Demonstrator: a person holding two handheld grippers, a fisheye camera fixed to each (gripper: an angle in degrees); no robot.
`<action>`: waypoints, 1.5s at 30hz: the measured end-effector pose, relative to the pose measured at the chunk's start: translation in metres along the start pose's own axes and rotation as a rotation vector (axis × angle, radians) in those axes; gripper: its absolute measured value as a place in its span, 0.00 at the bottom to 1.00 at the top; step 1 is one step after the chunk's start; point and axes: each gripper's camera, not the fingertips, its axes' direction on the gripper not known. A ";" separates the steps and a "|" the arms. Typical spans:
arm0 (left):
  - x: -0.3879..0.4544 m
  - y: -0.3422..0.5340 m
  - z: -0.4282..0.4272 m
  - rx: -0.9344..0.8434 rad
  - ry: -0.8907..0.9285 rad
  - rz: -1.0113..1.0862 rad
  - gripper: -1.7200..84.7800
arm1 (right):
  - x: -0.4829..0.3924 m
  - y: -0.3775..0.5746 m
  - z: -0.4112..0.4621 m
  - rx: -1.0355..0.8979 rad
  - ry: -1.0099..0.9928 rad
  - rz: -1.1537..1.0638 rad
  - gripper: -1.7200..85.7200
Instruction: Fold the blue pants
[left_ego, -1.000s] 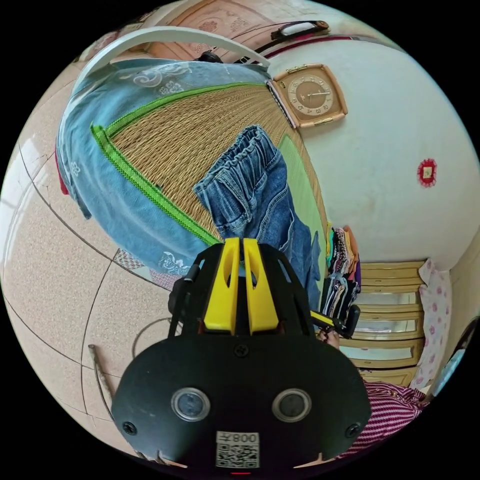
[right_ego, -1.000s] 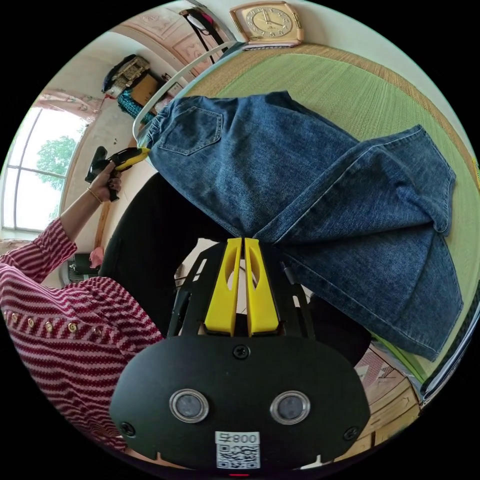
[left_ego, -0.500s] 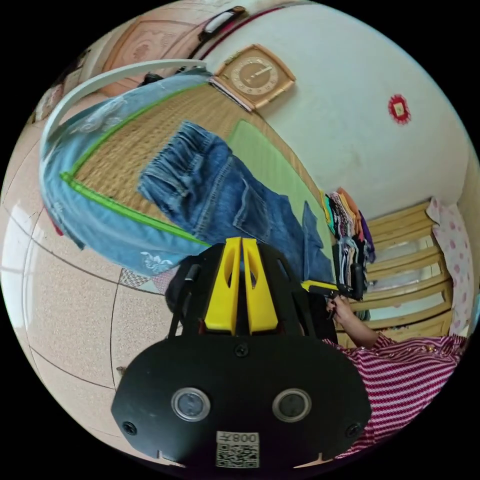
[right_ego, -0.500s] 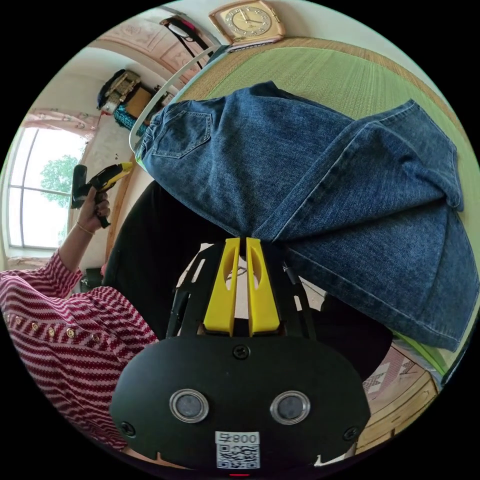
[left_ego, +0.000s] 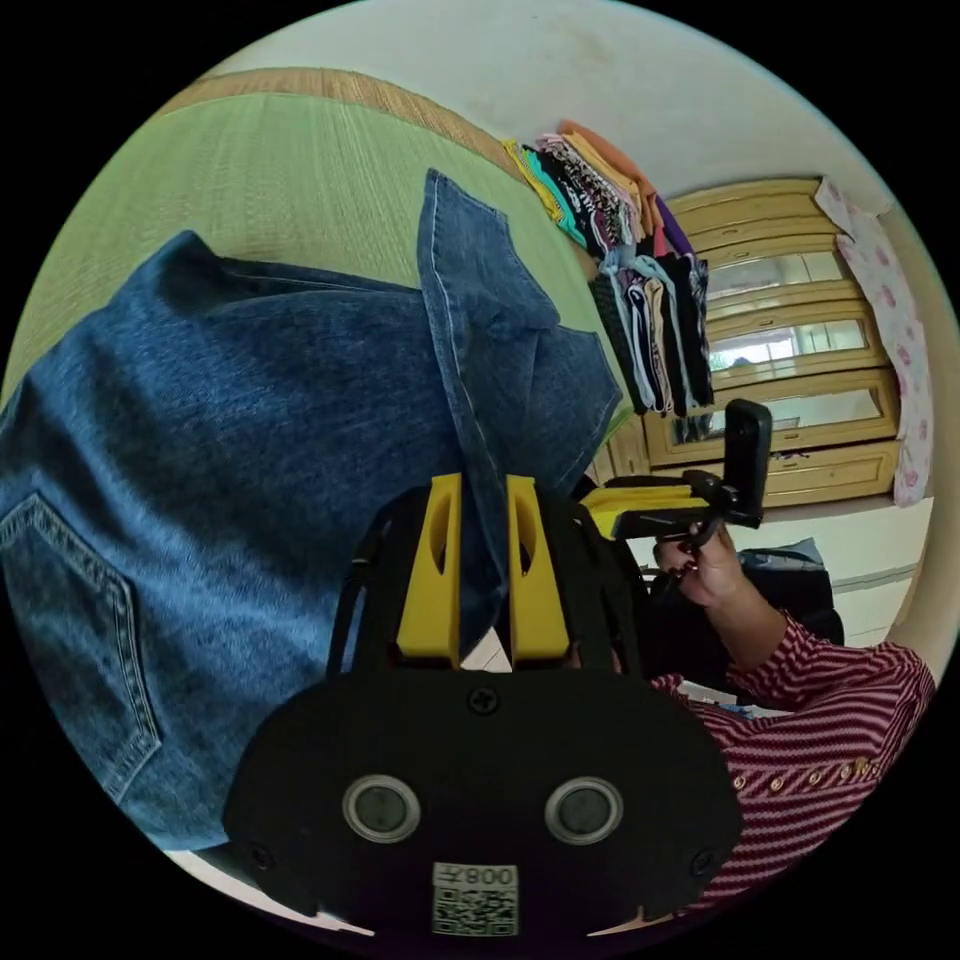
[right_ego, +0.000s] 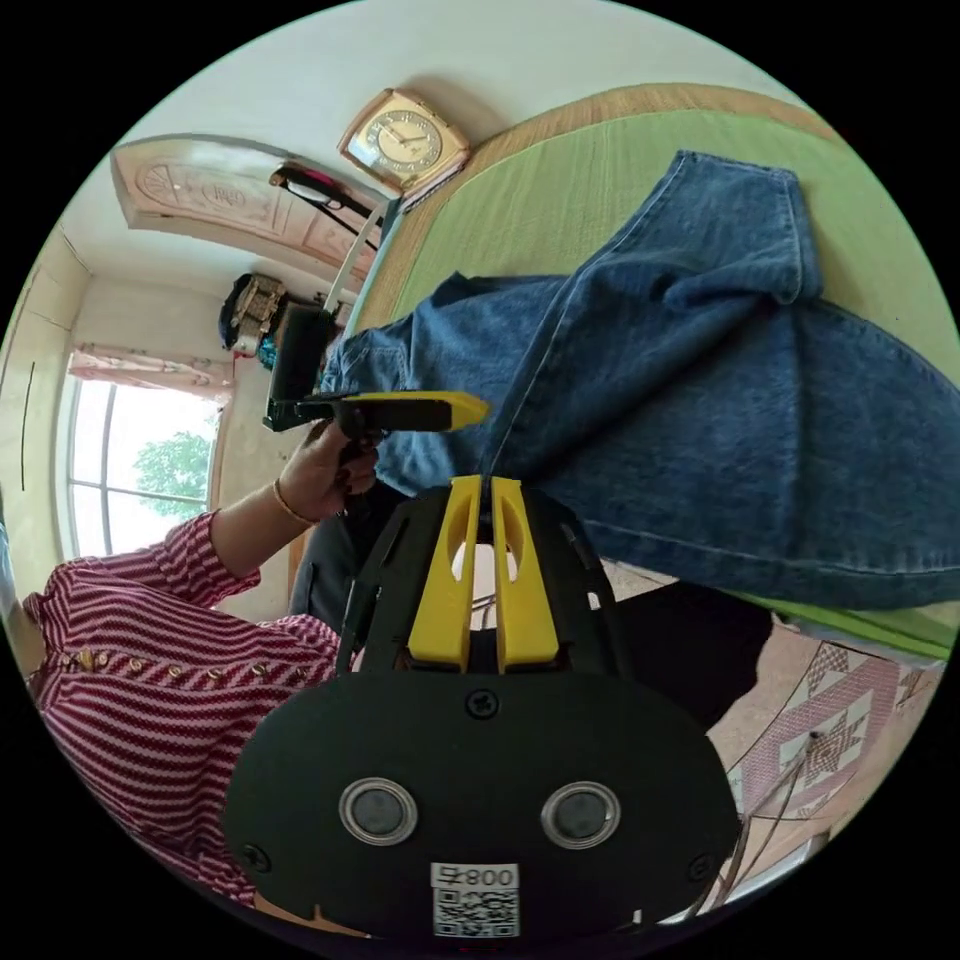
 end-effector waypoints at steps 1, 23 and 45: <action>0.003 -0.006 0.004 -0.010 -0.002 -0.003 0.11 | 0.001 -0.014 -0.004 0.016 0.026 0.001 0.06; 0.164 -0.101 0.090 -0.073 -0.029 0.211 0.04 | -0.055 -0.282 0.185 -0.229 0.559 0.005 0.12; 0.302 -0.143 0.158 -0.094 -0.148 0.372 0.04 | -0.035 -0.153 0.199 -0.029 0.534 -0.037 0.04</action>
